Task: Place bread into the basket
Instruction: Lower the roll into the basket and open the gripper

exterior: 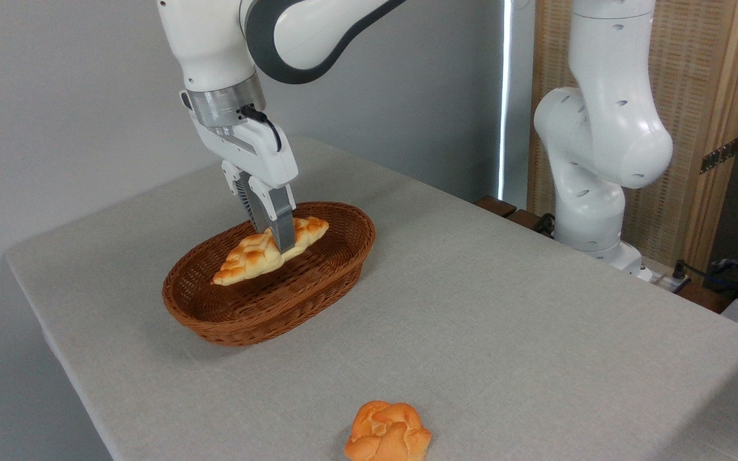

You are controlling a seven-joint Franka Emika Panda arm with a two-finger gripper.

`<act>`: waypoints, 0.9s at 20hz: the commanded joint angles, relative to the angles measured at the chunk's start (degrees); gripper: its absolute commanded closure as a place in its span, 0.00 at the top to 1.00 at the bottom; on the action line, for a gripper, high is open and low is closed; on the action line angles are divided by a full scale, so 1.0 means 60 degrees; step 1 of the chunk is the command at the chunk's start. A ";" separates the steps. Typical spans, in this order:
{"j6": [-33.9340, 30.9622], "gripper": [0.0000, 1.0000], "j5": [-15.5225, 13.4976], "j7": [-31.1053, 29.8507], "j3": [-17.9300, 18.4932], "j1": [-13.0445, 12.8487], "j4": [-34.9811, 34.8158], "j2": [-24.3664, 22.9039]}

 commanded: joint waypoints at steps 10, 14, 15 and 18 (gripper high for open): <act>-0.0176 1.00 0.0595 -0.0132 -0.0034 -0.0003 0.0144 0.0051; -0.0220 1.00 0.0595 -0.0147 -0.0034 -0.0003 0.0144 0.0051; -0.0235 1.00 0.0595 -0.0190 -0.0048 -0.0003 0.0144 0.0051; -0.0235 1.00 0.0595 -0.0176 -0.0063 -0.0003 0.0144 0.0051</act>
